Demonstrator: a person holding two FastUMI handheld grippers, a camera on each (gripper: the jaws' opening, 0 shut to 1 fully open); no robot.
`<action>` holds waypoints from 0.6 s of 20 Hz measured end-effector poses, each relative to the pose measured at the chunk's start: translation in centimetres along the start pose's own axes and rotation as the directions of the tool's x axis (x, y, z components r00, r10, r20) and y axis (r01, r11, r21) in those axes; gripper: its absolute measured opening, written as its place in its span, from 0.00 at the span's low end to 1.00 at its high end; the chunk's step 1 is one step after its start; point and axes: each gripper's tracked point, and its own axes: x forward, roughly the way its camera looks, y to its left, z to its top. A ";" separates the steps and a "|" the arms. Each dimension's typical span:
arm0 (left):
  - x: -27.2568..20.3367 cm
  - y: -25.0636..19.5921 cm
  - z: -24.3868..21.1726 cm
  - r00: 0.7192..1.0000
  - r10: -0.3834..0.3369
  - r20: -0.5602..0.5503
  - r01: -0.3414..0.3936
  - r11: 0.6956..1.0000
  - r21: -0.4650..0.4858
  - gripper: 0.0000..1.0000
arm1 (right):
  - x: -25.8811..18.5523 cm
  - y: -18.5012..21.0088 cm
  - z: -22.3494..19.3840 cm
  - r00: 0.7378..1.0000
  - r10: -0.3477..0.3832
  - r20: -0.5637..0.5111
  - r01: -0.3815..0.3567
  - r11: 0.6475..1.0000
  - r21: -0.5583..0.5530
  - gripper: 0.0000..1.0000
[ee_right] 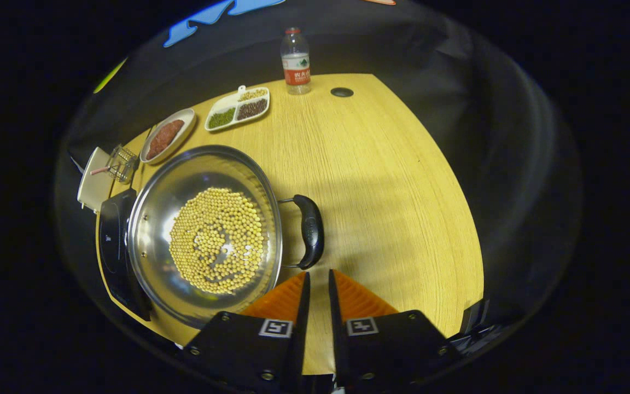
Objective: First push the handle of the pot to place it horizontally, then grasp the pot with both hands and set it on the induction cooktop.
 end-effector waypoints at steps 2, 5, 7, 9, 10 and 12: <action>-0.2 -0.4 0.1 0.999 -0.030 0.028 0.030 0.999 0.016 0.97 | -2.1 1.0 0.6 0.995 0.014 0.096 -0.015 1.000 0.006 0.57; -0.5 -1.7 0.6 0.994 -0.077 0.077 0.076 0.997 0.025 1.00 | -5.2 2.5 1.8 0.967 0.027 0.254 -0.027 1.000 -0.003 0.97; -0.6 -2.6 0.5 0.989 -0.113 0.100 0.112 0.994 0.017 0.96 | -7.8 3.2 2.2 0.935 0.041 0.353 -0.037 0.999 -0.016 0.97; -0.1 -3.7 -0.2 0.986 -0.140 0.094 0.140 0.990 0.007 1.00 | -9.6 3.3 2.7 0.903 0.049 0.426 -0.042 0.999 -0.026 0.97; 0.2 -4.0 -0.8 0.985 -0.144 0.092 0.144 0.990 0.003 1.00 | -10.3 3.2 3.0 0.886 0.055 0.459 -0.045 0.998 -0.032 0.97; 1.2 -5.2 -1.9 0.985 -0.152 0.084 0.153 0.988 -0.005 0.97 | -11.0 3.2 3.6 0.852 0.071 0.518 -0.052 0.997 -0.052 0.97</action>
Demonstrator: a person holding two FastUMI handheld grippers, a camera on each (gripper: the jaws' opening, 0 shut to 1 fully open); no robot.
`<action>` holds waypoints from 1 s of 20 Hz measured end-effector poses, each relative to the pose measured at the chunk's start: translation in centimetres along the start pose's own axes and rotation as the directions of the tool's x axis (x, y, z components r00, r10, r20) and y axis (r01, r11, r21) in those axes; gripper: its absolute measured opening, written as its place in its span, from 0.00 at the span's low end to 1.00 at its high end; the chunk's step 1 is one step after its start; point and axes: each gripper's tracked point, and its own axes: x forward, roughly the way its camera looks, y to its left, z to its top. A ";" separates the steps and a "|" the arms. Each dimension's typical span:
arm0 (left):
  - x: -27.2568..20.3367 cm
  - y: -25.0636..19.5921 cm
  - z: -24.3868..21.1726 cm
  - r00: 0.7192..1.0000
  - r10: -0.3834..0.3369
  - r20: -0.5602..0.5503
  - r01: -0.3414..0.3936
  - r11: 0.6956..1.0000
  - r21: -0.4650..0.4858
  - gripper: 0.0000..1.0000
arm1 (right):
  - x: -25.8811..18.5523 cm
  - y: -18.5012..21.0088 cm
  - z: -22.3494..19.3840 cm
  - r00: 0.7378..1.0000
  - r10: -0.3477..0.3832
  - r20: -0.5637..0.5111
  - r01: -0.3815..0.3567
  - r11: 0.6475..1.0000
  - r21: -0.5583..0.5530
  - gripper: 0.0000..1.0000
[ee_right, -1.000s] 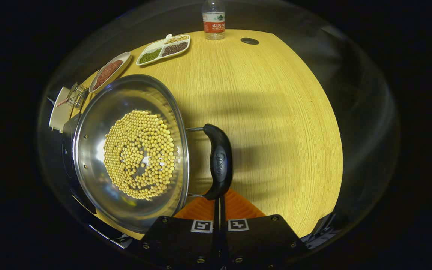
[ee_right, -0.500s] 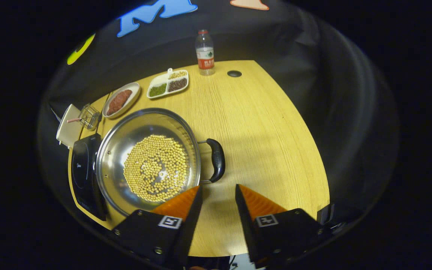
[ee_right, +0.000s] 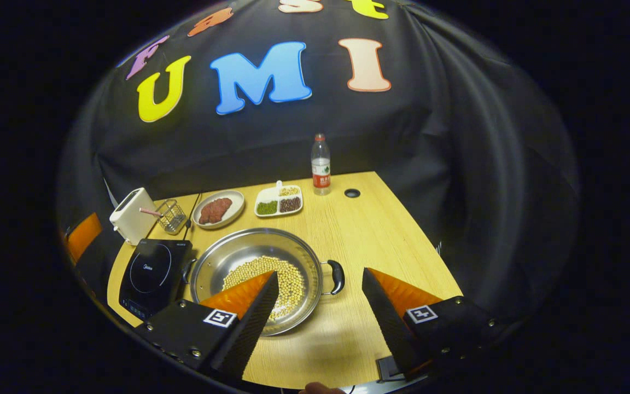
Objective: First push the handle of the pot to place it horizontally, then grasp the pot with both hands and set it on the induction cooktop.
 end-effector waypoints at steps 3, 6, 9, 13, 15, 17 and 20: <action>2.4 -1.1 -3.7 0.998 0.020 -0.057 -0.020 1.000 0.009 0.97 | 1.5 -0.3 -0.2 1.000 0.016 0.025 -0.016 0.999 -0.032 0.97; 5.2 -1.8 -7.5 0.993 0.044 -0.111 -0.042 0.999 0.020 0.97 | 4.2 -0.6 -0.8 0.999 0.043 0.017 -0.042 0.998 -0.040 0.97; 8.0 -1.3 -11.2 0.982 0.079 -0.170 -0.079 0.997 0.007 0.96 | 6.2 -1.0 -1.4 0.998 0.063 0.029 -0.062 0.997 -0.045 0.97; 11.3 -0.4 -15.5 0.964 0.108 -0.244 -0.113 0.994 -0.004 0.98 | 8.9 -1.7 -2.6 0.998 0.060 0.025 -0.058 0.997 -0.052 0.97; 12.7 0.2 -17.1 0.955 0.119 -0.273 -0.122 0.992 0.004 0.94 | 9.9 -1.6 -3.1 0.998 0.067 0.021 -0.065 0.996 -0.058 0.97; 13.7 0.6 -18.6 0.944 0.127 -0.305 -0.132 0.991 0.004 0.97 | 10.7 -1.3 -3.6 0.997 0.074 0.014 -0.073 0.995 -0.063 0.97; 14.5 1.1 -20.1 0.934 0.133 -0.331 -0.137 0.990 0.011 0.97 | 11.8 -0.9 -4.3 0.996 0.085 0.000 -0.084 0.994 -0.063 0.97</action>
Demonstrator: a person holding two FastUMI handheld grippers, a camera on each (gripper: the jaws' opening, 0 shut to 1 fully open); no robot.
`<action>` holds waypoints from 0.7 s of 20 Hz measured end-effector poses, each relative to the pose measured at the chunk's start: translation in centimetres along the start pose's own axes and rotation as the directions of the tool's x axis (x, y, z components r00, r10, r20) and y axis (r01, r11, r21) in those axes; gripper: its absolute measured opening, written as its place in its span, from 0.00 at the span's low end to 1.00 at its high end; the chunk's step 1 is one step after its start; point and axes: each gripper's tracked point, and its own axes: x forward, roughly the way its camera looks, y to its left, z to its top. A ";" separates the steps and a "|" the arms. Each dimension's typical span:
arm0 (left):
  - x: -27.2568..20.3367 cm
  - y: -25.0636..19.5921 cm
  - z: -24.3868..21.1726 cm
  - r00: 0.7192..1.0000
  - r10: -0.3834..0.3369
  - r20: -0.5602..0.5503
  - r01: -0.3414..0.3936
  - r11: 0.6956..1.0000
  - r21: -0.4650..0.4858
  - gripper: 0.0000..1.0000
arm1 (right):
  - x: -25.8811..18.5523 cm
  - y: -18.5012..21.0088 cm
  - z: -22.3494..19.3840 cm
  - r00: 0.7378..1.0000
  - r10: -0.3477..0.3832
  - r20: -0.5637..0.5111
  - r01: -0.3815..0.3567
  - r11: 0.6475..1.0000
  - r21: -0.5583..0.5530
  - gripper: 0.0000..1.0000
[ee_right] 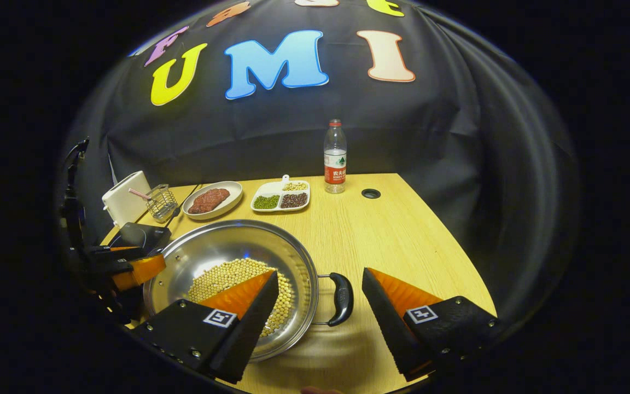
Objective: First push the handle of the pot to place it horizontally, then grasp the pot with both hands and set it on the induction cooktop.
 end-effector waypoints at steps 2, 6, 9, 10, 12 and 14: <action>0.7 0.0 -0.9 1.000 0.001 -0.021 -0.001 1.000 0.006 0.97 | 0.7 -0.1 -0.4 1.000 -0.002 -0.009 0.002 1.000 -0.014 0.97; 1.6 0.2 -2.2 0.999 0.005 -0.037 -0.005 1.000 0.006 0.97 | 2.0 -0.7 -1.5 0.999 -0.008 -0.041 0.007 1.000 -0.026 0.97; 2.0 0.0 -2.8 0.999 0.007 -0.042 -0.007 1.000 0.006 1.00 | 3.1 -1.2 -2.5 0.998 -0.019 -0.062 0.019 1.000 -0.010 0.97; 2.2 0.0 -2.8 0.999 0.005 -0.041 -0.005 1.000 0.009 1.00 | 3.4 -1.3 -3.0 0.997 -0.019 -0.072 0.019 1.000 -0.005 0.97; 2.6 -0.5 -3.0 0.999 -0.001 -0.038 0.002 1.000 0.019 0.99 | 4.0 -1.4 -3.8 0.996 -0.022 -0.090 0.022 1.000 -0.001 0.97; 3.1 -1.1 -3.0 0.999 -0.008 -0.032 0.009 1.000 0.029 1.00 | 4.5 -1.3 -4.5 0.995 -0.021 -0.100 0.021 1.000 -0.001 0.97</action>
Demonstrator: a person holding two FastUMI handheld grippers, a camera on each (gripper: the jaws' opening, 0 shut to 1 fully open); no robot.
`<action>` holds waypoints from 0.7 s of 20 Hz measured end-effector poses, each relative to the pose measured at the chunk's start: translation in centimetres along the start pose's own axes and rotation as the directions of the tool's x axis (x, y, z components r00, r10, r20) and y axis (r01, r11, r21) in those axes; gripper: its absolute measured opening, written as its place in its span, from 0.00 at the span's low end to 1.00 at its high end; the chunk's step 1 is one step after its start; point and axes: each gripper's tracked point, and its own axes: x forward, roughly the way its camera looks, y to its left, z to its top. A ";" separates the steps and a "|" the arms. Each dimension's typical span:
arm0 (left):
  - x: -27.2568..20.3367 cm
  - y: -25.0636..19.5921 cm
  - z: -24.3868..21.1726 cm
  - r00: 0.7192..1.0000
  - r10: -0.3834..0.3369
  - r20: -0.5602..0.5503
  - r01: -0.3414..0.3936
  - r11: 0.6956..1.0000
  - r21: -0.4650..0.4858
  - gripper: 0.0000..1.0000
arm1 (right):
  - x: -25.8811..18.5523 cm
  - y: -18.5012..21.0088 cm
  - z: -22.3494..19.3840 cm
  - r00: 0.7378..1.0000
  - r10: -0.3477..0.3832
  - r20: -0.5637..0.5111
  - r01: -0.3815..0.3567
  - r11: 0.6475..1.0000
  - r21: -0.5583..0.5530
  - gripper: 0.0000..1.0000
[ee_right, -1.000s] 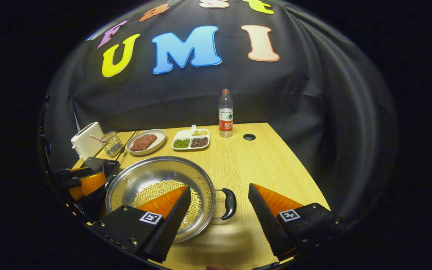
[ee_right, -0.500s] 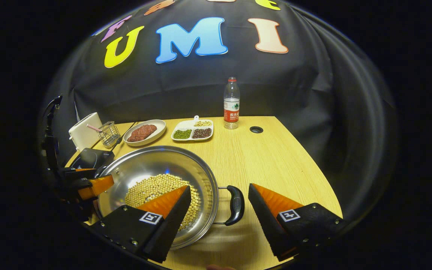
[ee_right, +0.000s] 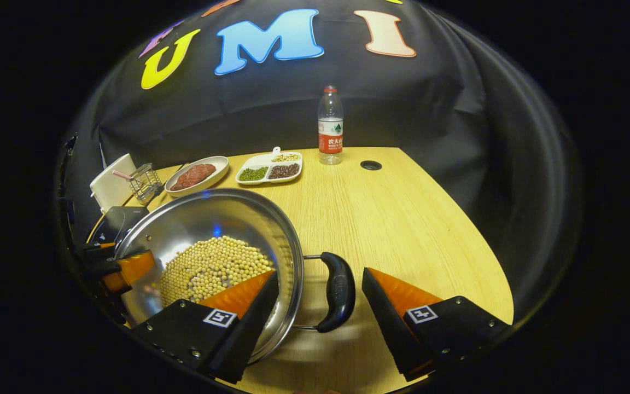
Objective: First push the handle of the pot to place it horizontally, then grasp the pot with both hands and set it on the induction cooktop.
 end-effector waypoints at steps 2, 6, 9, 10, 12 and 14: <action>0.2 0.1 0.0 1.000 0.012 0.005 -0.013 1.000 0.011 0.92 | 0.4 -0.2 -0.5 1.000 -0.019 -0.008 0.018 1.000 -0.010 0.94; 0.5 0.5 0.1 0.999 0.037 -0.002 -0.037 0.999 -0.024 0.88 | 1.0 0.3 -1.2 0.999 -0.031 -0.033 0.031 1.000 -0.004 0.75; 0.4 0.4 0.0 0.999 0.043 -0.014 -0.043 0.999 -0.023 0.77 | 0.9 0.2 -1.2 0.998 -0.042 -0.042 0.042 0.999 0.006 0.75; 0.4 0.5 0.0 0.999 0.046 -0.017 -0.046 0.999 -0.027 0.83 | 0.8 0.2 -1.2 0.998 -0.042 -0.044 0.043 0.999 0.011 0.71; 0.2 0.6 0.0 0.998 0.052 -0.021 -0.053 0.997 -0.047 0.77 | 0.8 0.2 -1.2 0.998 -0.045 -0.043 0.045 0.999 0.010 0.71; -0.1 0.7 -0.1 0.999 0.044 -0.028 -0.046 0.996 -0.073 0.70 | 0.7 0.2 -1.1 0.998 -0.041 -0.044 0.042 0.998 0.038 0.67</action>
